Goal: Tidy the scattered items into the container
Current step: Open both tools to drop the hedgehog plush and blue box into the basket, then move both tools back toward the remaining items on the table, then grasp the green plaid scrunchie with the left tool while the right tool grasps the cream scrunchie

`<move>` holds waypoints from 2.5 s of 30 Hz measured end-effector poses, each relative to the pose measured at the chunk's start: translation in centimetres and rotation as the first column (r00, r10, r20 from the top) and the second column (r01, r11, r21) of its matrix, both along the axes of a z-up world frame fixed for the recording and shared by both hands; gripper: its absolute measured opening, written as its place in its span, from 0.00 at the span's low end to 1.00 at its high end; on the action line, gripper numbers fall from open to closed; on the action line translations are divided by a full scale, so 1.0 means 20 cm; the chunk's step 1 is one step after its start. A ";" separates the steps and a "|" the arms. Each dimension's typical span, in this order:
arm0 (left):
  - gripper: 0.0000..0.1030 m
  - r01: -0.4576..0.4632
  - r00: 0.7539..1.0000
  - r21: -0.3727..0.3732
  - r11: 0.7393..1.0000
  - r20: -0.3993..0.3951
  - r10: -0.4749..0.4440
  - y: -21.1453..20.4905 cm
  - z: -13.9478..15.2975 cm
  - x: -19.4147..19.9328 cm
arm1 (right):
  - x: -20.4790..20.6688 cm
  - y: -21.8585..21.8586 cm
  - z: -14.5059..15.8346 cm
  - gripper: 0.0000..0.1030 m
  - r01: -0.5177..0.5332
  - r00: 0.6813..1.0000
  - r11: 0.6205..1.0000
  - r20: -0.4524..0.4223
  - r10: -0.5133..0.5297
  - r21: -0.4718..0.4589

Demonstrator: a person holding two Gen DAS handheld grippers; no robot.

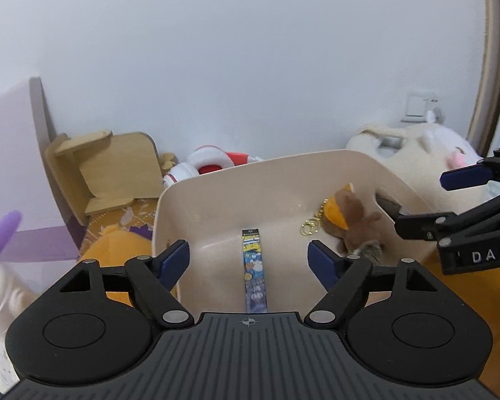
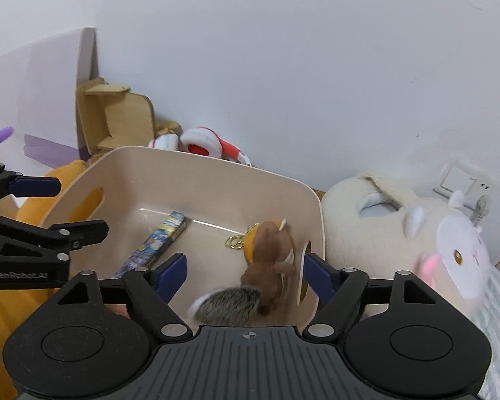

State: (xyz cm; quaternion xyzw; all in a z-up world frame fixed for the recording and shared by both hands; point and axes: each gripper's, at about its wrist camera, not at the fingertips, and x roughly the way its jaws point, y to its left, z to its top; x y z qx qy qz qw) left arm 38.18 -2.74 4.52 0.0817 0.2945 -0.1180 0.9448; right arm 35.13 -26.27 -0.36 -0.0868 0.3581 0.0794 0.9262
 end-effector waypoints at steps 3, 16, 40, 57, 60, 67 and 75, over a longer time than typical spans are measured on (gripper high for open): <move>0.84 0.002 1.000 0.001 1.000 0.023 -0.002 0.04 0.00 -0.13 | -0.16 0.00 0.01 0.90 -0.025 0.999 1.000 0.028 0.024 0.014; 0.84 -0.025 0.999 0.033 0.999 -0.020 0.026 0.20 -0.20 -0.50 | -0.68 -0.02 -0.12 0.97 -0.050 0.998 0.997 0.046 0.047 0.067; 0.84 0.189 0.975 -0.059 0.980 -0.111 -0.194 0.02 -0.54 -0.72 | -0.72 -0.19 -0.53 0.92 0.102 0.993 0.992 -0.070 -0.097 0.069; 0.74 0.199 0.965 -0.059 0.978 -0.161 -0.206 -0.02 -0.65 -0.63 | -0.60 -0.16 -0.66 0.57 0.054 0.986 0.994 -0.165 -0.038 0.096; 0.54 0.192 0.966 -0.059 0.980 -0.162 -0.200 -0.02 -0.66 -0.62 | -0.60 -0.15 -0.67 0.49 0.045 0.986 0.996 -0.167 -0.031 0.080; 0.19 0.160 0.972 -0.055 0.986 -0.166 -0.167 0.01 -0.67 -0.61 | -0.62 -0.15 -0.66 0.22 0.047 0.986 0.996 -0.163 -0.033 0.080; 0.11 0.140 0.978 -0.056 0.989 -0.147 -0.146 0.02 -0.65 -0.65 | -0.66 -0.16 -0.65 0.12 0.049 0.985 0.995 -0.172 -0.033 0.089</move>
